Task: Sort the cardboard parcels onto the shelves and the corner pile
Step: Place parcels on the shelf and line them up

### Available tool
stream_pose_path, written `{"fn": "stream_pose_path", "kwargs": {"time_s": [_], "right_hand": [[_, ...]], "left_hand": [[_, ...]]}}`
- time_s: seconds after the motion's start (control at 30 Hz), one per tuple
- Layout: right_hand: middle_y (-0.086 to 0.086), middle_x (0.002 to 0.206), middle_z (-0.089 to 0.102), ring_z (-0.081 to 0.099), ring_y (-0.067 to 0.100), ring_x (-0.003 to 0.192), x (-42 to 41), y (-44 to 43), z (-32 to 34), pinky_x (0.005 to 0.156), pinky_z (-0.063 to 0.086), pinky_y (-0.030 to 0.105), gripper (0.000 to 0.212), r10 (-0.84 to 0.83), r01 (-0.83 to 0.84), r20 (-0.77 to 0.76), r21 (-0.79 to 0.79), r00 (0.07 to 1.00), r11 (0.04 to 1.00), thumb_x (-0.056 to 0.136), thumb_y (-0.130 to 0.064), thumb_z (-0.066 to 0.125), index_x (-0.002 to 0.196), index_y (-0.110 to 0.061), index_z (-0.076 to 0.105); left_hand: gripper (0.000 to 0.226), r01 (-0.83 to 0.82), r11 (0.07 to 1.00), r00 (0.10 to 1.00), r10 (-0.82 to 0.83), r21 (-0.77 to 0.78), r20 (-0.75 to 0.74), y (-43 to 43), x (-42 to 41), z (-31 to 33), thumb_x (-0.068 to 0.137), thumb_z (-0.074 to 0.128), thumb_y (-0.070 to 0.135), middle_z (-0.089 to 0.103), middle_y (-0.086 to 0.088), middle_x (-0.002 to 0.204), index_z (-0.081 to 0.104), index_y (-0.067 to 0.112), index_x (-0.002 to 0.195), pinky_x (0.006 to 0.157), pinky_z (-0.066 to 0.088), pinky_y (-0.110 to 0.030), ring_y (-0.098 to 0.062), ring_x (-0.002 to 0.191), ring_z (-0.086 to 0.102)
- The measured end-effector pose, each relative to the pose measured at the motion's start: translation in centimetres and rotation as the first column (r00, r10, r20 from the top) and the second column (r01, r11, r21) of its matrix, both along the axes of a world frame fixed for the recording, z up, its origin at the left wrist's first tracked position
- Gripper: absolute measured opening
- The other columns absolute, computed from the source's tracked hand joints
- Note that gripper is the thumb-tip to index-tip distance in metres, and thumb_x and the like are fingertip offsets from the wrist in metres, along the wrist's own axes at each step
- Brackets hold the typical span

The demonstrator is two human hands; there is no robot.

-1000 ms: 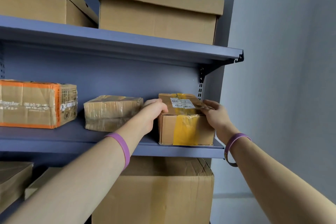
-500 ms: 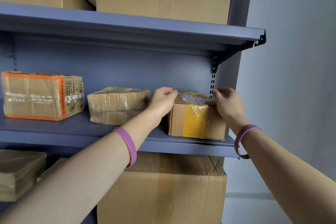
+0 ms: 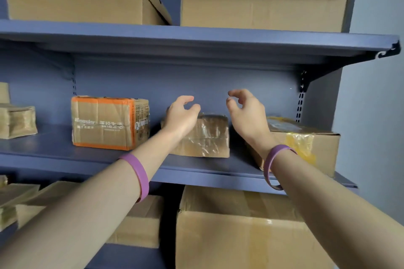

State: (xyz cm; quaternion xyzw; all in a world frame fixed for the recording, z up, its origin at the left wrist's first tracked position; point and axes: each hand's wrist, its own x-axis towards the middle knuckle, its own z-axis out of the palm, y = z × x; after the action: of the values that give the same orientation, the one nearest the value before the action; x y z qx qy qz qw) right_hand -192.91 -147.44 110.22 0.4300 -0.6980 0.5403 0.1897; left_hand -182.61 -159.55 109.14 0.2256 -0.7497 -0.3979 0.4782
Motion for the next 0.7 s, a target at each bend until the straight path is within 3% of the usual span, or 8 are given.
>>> {"fn": "stream_pose_path", "kwargs": {"time_s": [0.1, 0.2, 0.3, 0.4, 0.47, 0.57, 0.63, 0.7], "right_hand": [[0.003, 0.139, 0.055, 0.048, 0.021, 0.131, 0.7, -2.8, -1.4, 0.105, 0.037, 0.030, 0.038, 0.018, -0.021, 0.101, 0.021, 0.995, 1.000, 0.101, -0.029, 0.050, 0.136, -0.014, 0.050], [0.007, 0.141, 0.053, 0.046, 0.024, 0.132, 0.6, -4.7, -3.2, 0.108, 0.036, 0.034, 0.045, -0.026, 0.026, 0.206, 0.001, 0.978, 1.000, 0.101, -0.034, 0.050, 0.140, -0.012, 0.044], [0.008, 0.143, 0.050, 0.043, 0.029, 0.134, 0.0, -5.7, -5.0, 0.114, 0.031, 0.043, 0.055, -0.081, 0.097, 0.341, -0.032, 0.937, 0.995, 0.100, -0.042, 0.049, 0.144, -0.012, 0.038], [0.006, 0.139, 0.051, 0.045, 0.027, 0.132, -0.3, -6.0, -6.5, 0.111, 0.032, 0.035, 0.065, -0.024, 0.083, 0.506, -0.095, 0.862, 0.992, 0.099, -0.052, 0.046, 0.148, -0.013, 0.033], [0.006, 0.141, 0.049, 0.044, 0.023, 0.132, -0.3, -6.1, -7.0, 0.103, 0.030, 0.028, 0.069, 0.040, 0.042, 0.589, -0.125, 0.807, 0.991, 0.099, -0.057, 0.042, 0.151, -0.012, 0.030], [0.006, 0.142, 0.050, 0.046, 0.016, 0.118, -0.6, -6.3, -7.1, 0.096, 0.028, 0.025, 0.067, 0.076, -0.003, 0.600, -0.122, 0.796, 0.992, 0.101, -0.057, 0.035, 0.147, -0.009, 0.038], [0.006, 0.136, 0.053, 0.044, 0.013, 0.111, -0.5, -6.3, -7.2, 0.093, 0.028, 0.024, 0.067, 0.085, -0.027, 0.572, -0.108, 0.816, 0.994, 0.101, -0.058, 0.031, 0.142, -0.007, 0.046], [0.002, 0.128, 0.056, 0.046, 0.011, 0.110, -0.6, -6.2, -7.4, 0.091, 0.029, 0.024, 0.062, 0.104, -0.031, 0.567, -0.137, 0.817, 0.990, 0.102, -0.055, 0.031, 0.136, -0.008, 0.052]], "left_hand": [[0.046, -0.004, 1.000, 0.999, 0.003, 0.020, 0.037, -2.9, 1.6, -0.7, 0.099, 0.052, 0.027, 0.045, 0.002, 0.143, 0.044, 0.023, 0.144, 0.083, 0.037, -0.023, -0.009, 0.097, 0.048], [0.057, -0.004, 0.998, 0.999, 0.001, 0.062, 0.038, -5.5, 2.2, -2.1, 0.096, 0.057, 0.029, 0.040, -0.002, 0.149, 0.037, 0.023, 0.148, 0.101, 0.037, -0.030, -0.020, 0.128, 0.045], [0.073, 0.047, 0.988, 0.996, -0.059, 0.144, 0.074, -7.5, 2.0, -3.9, 0.093, 0.063, 0.031, 0.031, -0.004, 0.157, 0.023, 0.024, 0.154, 0.109, 0.031, -0.033, -0.024, 0.141, 0.035], [0.095, 0.073, 0.968, 0.988, -0.103, 0.241, 0.114, -8.3, 1.6, -5.6, 0.082, 0.072, 0.043, 0.033, -0.004, 0.157, 0.015, 0.024, 0.156, 0.116, 0.031, -0.045, -0.027, 0.141, 0.035], [0.109, 0.107, 0.949, 0.982, -0.148, 0.298, 0.121, -8.5, 1.3, -6.2, 0.068, 0.074, 0.055, 0.041, -0.003, 0.151, 0.018, 0.023, 0.155, 0.113, 0.036, -0.043, -0.027, 0.135, 0.043], [0.091, 0.170, 0.931, 0.966, -0.222, 0.324, 0.130, -8.7, 1.1, -6.4, 0.080, 0.076, 0.046, 0.048, 0.000, 0.143, 0.026, 0.015, 0.150, 0.101, 0.038, -0.031, -0.022, 0.128, 0.048], [0.073, 0.174, 0.938, 0.966, -0.221, 0.301, 0.131, -8.8, 1.1, -6.6, 0.085, 0.075, 0.039, 0.053, -0.001, 0.136, 0.036, 0.014, 0.142, 0.093, 0.038, -0.029, -0.020, 0.120, 0.051], [0.067, 0.175, 0.944, 0.973, -0.209, 0.279, 0.096, -8.8, 1.4, -6.9, 0.083, 0.076, 0.038, 0.056, 0.001, 0.132, 0.043, 0.014, 0.137, 0.096, 0.043, -0.032, -0.018, 0.116, 0.053]]}}
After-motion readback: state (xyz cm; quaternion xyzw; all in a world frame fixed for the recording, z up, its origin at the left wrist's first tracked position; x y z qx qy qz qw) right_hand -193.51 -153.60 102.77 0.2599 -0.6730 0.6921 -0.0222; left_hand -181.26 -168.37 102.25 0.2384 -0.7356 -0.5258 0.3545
